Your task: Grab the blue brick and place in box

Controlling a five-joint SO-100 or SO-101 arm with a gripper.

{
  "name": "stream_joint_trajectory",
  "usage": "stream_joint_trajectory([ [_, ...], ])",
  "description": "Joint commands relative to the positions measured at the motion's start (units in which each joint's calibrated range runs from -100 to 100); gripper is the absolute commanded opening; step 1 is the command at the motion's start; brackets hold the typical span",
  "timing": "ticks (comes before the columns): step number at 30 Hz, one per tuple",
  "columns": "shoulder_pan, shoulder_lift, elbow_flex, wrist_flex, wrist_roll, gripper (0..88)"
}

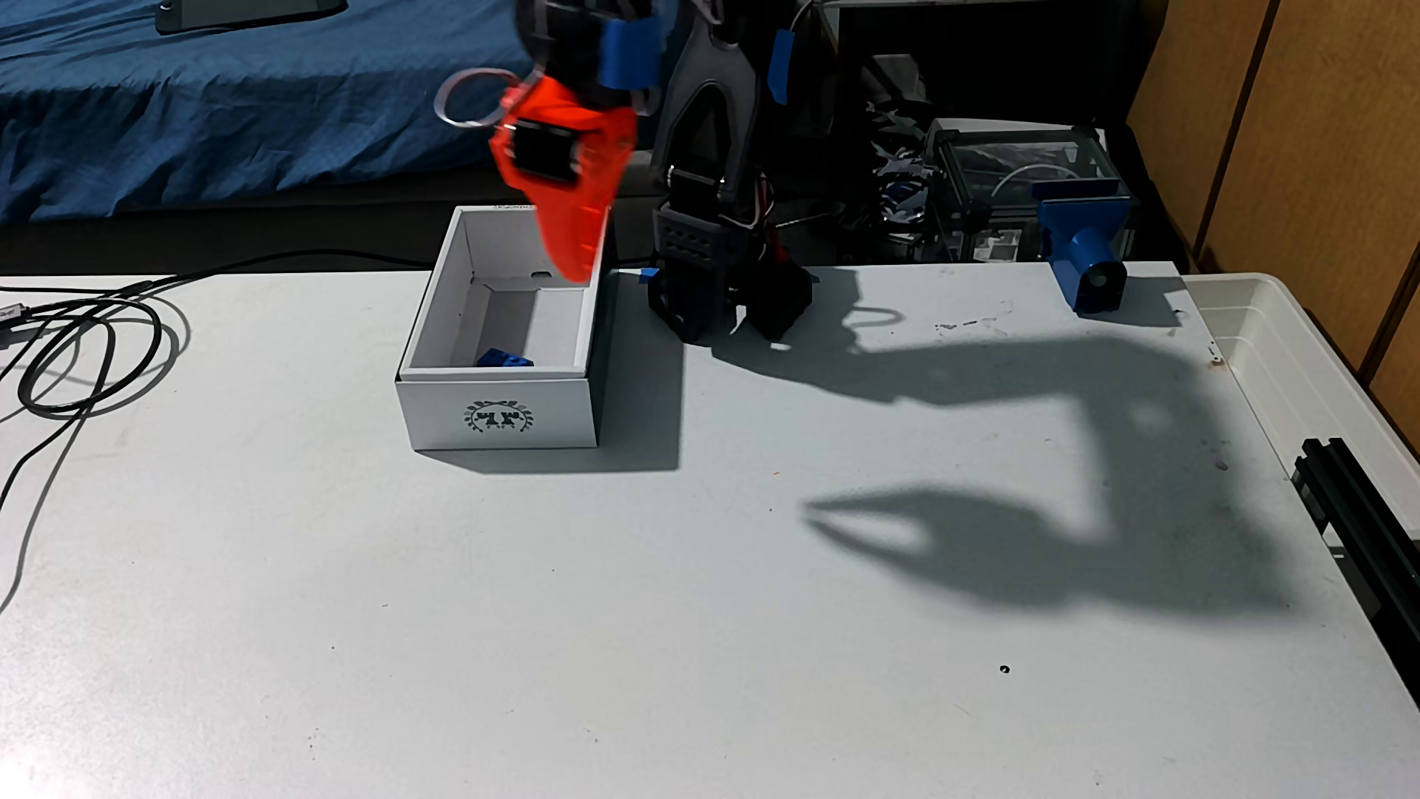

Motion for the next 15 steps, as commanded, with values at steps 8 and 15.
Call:
stream_joint_trajectory([
  [8, -14.50, -1.09, -1.24, -3.68, -6.81, 0.8],
  [15, -16.06, -1.26, 0.63, -11.87, -8.39, 0.8],
])
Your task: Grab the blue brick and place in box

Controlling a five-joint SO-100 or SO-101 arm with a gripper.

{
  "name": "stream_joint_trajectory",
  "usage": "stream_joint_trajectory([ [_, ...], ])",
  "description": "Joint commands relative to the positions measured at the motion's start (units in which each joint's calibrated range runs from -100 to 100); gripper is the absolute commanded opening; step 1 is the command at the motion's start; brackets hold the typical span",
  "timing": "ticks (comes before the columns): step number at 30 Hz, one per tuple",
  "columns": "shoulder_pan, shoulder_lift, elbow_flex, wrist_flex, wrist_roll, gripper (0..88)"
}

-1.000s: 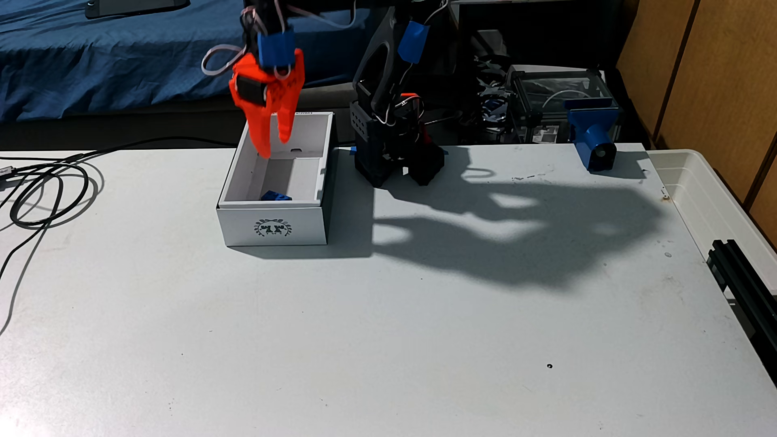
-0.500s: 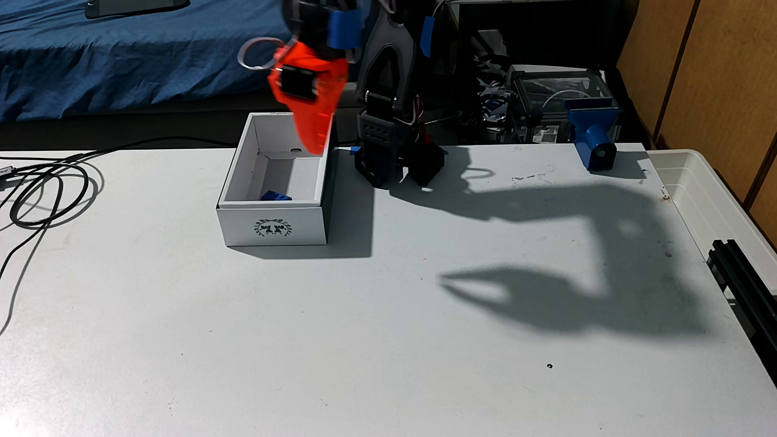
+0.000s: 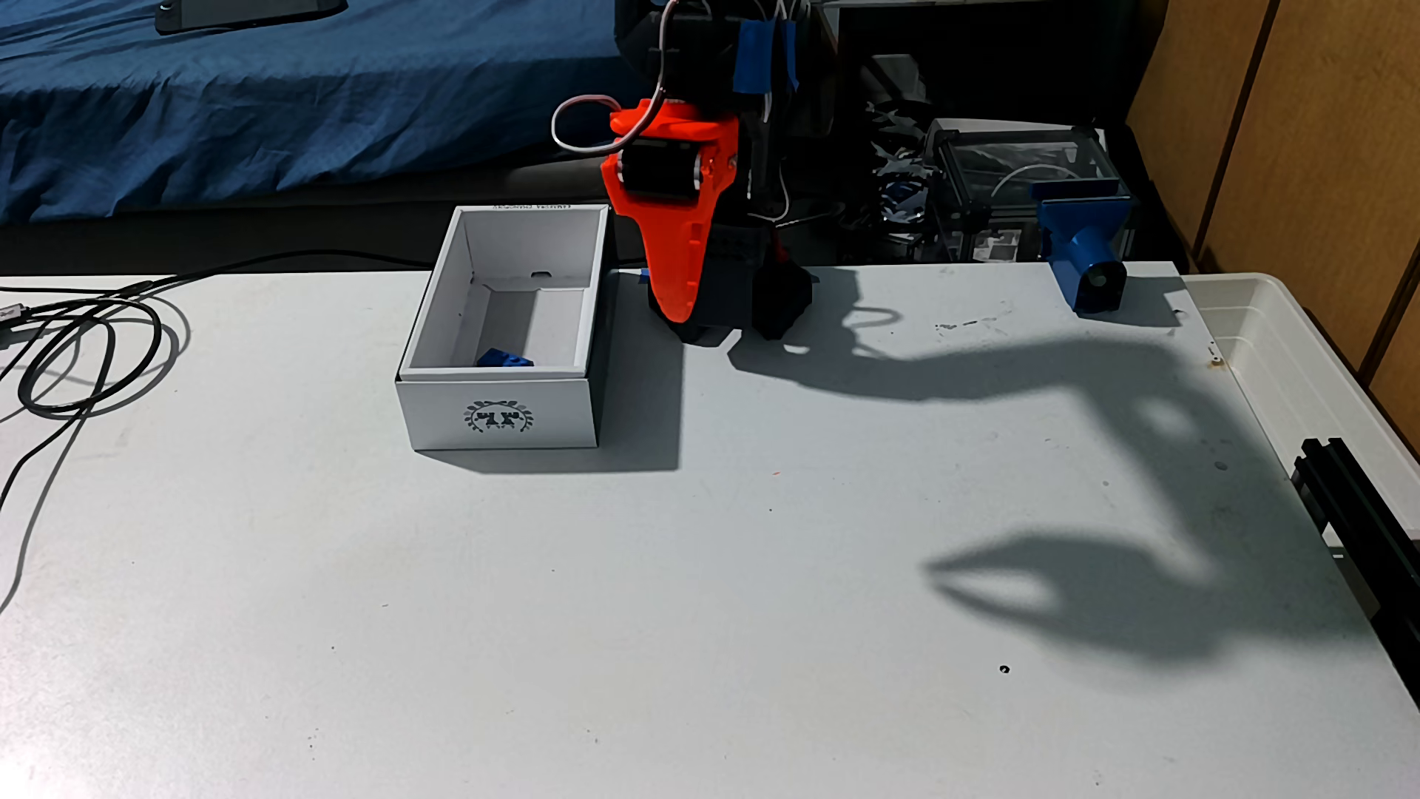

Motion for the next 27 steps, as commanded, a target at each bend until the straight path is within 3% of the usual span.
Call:
stream_joint_trajectory([
  [1, -0.79, -1.77, 1.78, -4.90, -1.02, 0.8],
  [11, -5.17, -21.98, 27.95, -23.16, -3.92, 0.8],
  [27, -8.66, -61.98, 57.86, -28.94, -3.13, 1.0],
])
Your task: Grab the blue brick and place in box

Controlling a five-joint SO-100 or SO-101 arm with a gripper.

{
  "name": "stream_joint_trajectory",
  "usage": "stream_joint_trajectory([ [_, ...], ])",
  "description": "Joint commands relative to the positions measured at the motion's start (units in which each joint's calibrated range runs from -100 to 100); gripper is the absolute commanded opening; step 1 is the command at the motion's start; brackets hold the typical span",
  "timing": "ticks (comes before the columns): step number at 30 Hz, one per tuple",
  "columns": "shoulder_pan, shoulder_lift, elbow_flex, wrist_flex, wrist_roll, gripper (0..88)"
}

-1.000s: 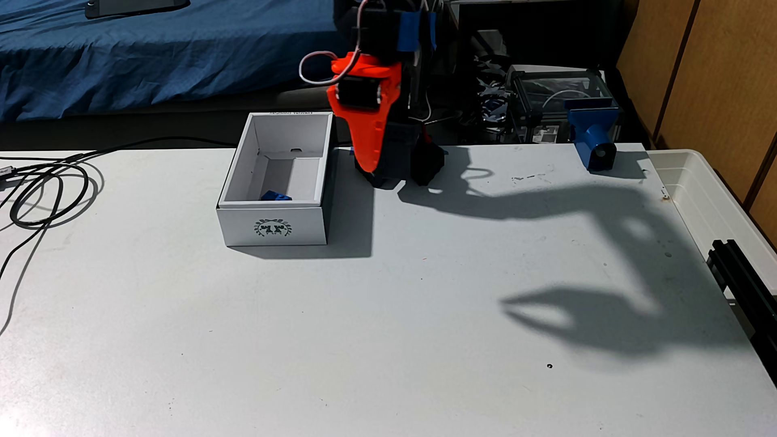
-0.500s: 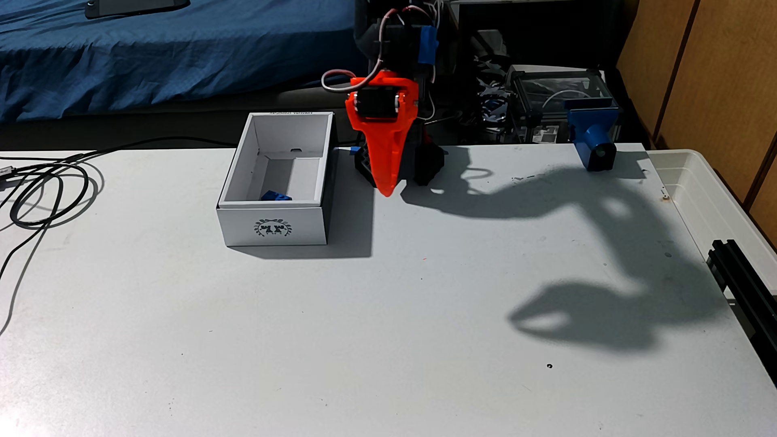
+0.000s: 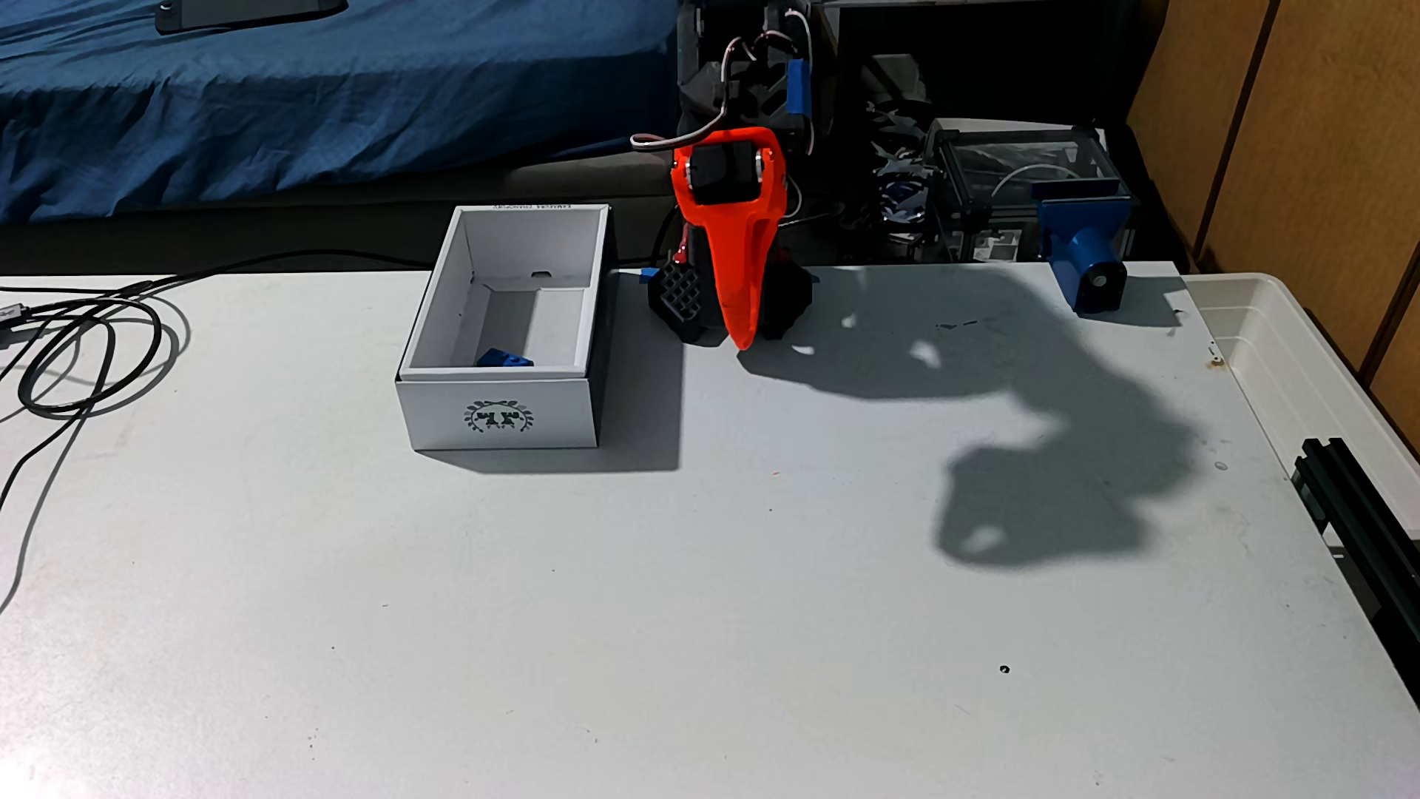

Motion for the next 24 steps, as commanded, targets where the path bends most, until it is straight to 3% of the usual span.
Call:
stream_joint_trajectory([
  [1, -0.18, -7.51, 3.93, -2.04, 0.40, 1.0],
  [5, 0.05, -15.37, 9.97, -5.83, 0.45, 1.0],
  [24, 1.98, -15.62, 20.79, -26.77, 0.50, 1.4],
])
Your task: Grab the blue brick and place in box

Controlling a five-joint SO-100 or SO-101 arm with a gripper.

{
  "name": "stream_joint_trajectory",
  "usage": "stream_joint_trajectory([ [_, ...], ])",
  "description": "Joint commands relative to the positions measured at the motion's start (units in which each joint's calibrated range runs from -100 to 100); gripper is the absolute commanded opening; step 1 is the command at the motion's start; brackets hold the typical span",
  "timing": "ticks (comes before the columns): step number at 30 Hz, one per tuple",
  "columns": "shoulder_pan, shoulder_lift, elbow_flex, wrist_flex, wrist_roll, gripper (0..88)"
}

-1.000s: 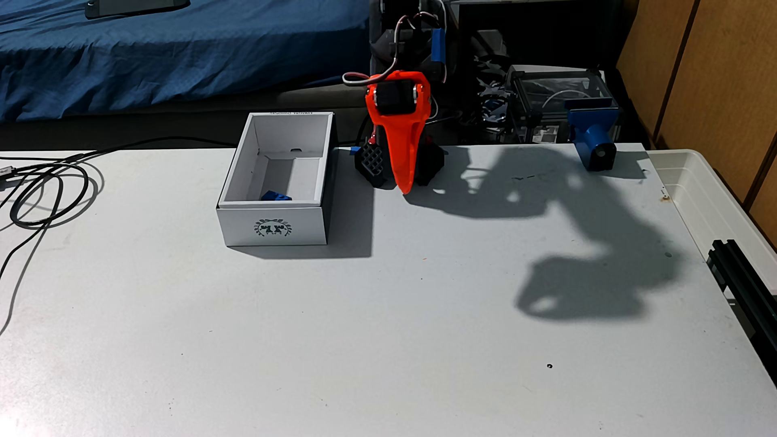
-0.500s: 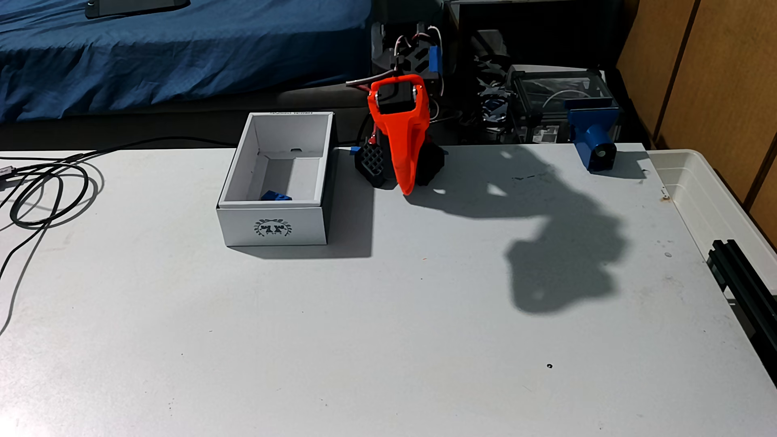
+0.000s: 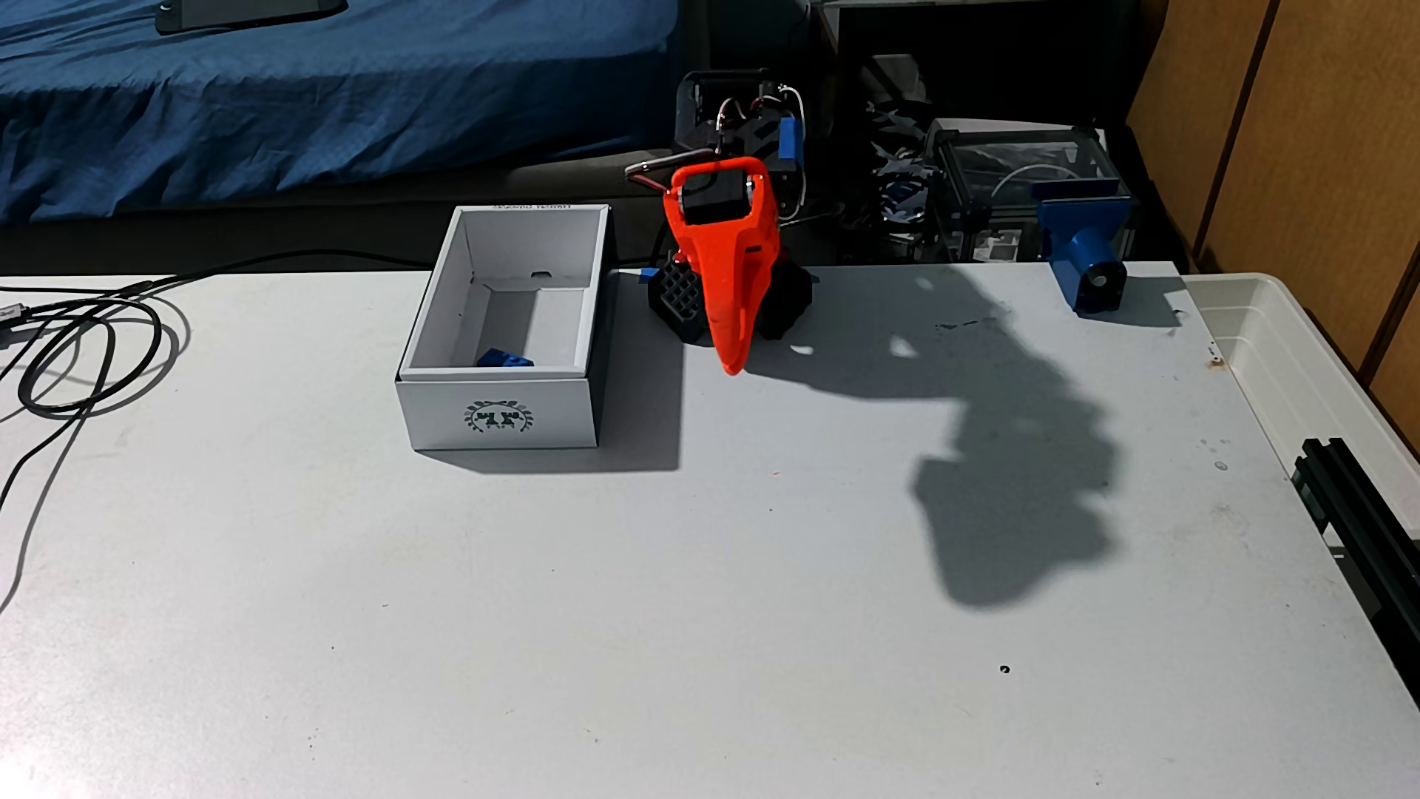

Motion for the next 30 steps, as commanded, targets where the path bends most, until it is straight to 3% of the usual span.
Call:
stream_joint_trajectory([
  [1, 0.58, -0.59, 1.12, -3.22, 0.40, 1.4],
  [14, 0.35, -0.59, 6.35, -5.98, 0.40, 1.1],
  [25, -2.25, -0.59, 6.35, 12.72, 0.34, 1.4],
  [30, -3.44, -0.59, 6.44, 14.36, 0.29, 1.0],
])
